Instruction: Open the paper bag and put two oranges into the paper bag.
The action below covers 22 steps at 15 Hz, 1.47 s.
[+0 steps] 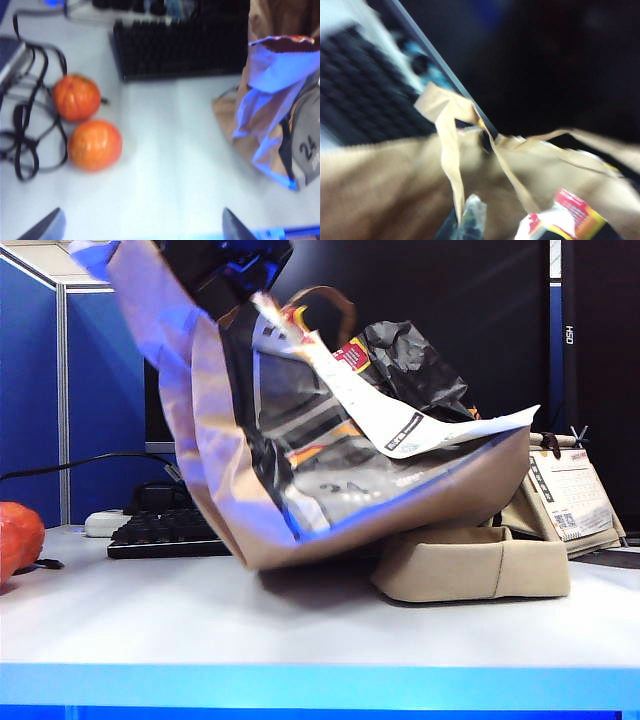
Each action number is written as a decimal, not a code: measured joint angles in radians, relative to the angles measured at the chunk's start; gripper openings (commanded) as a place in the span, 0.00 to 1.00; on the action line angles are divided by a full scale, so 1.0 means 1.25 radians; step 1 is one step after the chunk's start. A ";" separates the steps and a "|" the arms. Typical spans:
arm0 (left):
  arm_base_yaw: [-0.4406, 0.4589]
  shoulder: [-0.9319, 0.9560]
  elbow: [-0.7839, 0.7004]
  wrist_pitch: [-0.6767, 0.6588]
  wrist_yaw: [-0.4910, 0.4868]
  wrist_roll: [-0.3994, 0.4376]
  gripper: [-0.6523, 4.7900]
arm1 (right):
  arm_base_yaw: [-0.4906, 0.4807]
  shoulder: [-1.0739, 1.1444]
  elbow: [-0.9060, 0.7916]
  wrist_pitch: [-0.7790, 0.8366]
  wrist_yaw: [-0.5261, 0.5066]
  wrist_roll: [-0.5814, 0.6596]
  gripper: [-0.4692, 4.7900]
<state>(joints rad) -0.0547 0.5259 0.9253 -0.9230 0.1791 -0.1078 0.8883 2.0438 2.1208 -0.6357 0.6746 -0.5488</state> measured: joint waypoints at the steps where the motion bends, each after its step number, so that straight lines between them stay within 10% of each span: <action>1: 0.000 0.000 0.000 0.016 0.000 0.000 0.87 | 0.002 -0.004 0.006 -0.007 0.006 -0.003 0.08; 11: 0.000 0.001 0.000 0.111 -0.034 0.023 0.87 | 0.018 -0.055 0.154 -0.054 -0.118 0.099 0.09; 14: 0.000 0.002 0.000 0.111 -0.091 0.051 0.86 | 0.026 -0.058 0.154 -0.148 -0.098 0.166 0.96; 17: 0.000 0.021 0.000 0.113 -0.143 0.074 0.86 | 0.035 -0.072 0.154 -0.263 0.103 0.301 1.00; 22: 0.000 0.052 0.000 0.114 -0.146 0.074 0.86 | 0.035 -0.083 0.154 -0.501 0.114 0.541 1.00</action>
<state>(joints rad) -0.0547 0.5915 0.9253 -0.7811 -0.0040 -0.0147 0.9321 1.9400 2.3131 -1.2621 0.8169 0.1276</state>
